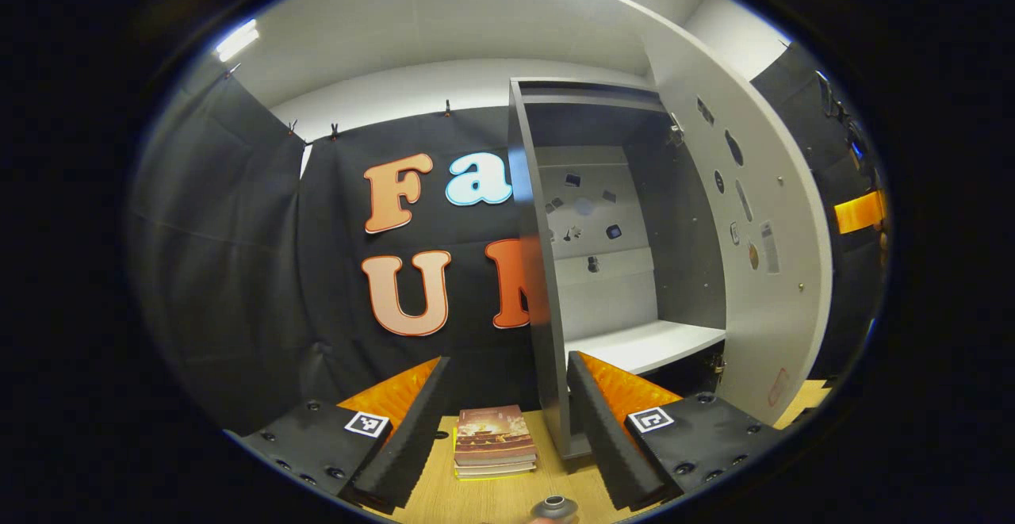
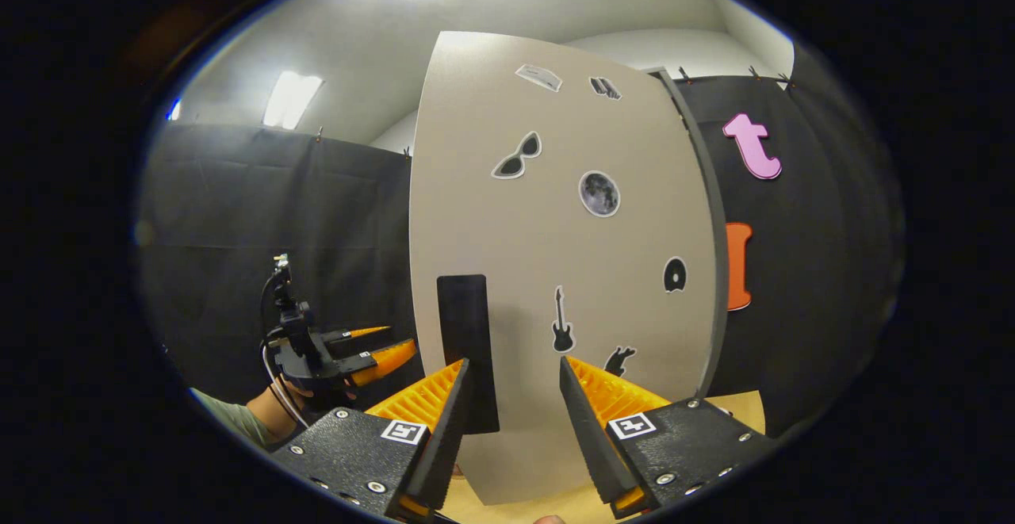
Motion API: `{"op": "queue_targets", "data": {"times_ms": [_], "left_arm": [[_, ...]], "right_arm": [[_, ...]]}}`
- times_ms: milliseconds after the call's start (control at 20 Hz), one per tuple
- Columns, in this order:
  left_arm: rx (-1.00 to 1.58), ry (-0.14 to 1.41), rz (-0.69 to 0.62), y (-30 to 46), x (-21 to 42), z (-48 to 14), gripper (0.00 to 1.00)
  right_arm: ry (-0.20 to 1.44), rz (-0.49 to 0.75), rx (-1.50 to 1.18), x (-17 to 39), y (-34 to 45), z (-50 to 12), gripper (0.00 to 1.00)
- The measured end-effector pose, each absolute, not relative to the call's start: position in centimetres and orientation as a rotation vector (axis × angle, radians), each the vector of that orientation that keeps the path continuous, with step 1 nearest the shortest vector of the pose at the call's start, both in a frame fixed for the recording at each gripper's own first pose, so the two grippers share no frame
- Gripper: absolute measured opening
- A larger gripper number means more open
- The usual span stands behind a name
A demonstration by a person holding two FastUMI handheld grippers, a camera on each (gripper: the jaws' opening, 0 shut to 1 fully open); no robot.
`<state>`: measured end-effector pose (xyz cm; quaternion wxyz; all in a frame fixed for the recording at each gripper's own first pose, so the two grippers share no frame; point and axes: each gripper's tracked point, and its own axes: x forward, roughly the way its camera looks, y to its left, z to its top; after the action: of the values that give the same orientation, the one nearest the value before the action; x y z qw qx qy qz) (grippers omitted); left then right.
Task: Open the cabinet door with the right hand, grasp the bottle in the cabinet with the left hand and place it on the coaster, then close the cabinet door with the right hand.
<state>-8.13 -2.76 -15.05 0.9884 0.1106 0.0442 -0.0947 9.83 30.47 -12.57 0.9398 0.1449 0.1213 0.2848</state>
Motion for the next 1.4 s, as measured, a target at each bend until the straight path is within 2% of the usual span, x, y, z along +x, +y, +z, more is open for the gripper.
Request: {"op": "queue_targets", "data": {"times_ms": [500, 1000, 1400], "left_arm": [[0.221, 0.100, -0.147, -0.1, -7.7, -15.5, 0.94], [0.183, 0.103, -0.166, -0.9, -6.9, -16.1, 0.94], [0.130, 0.124, -0.134, 0.1, -6.4, -17.9, 0.94]], "right_arm": [[0.326, 0.558, 0.349, 18.1, 35.6, -14.8, 0.69], [0.284, 0.421, 0.246, 18.5, 36.6, -14.6, 0.69], [0.272, 0.377, 0.244, 19.0, 37.1, -15.4, 0.69]]}}
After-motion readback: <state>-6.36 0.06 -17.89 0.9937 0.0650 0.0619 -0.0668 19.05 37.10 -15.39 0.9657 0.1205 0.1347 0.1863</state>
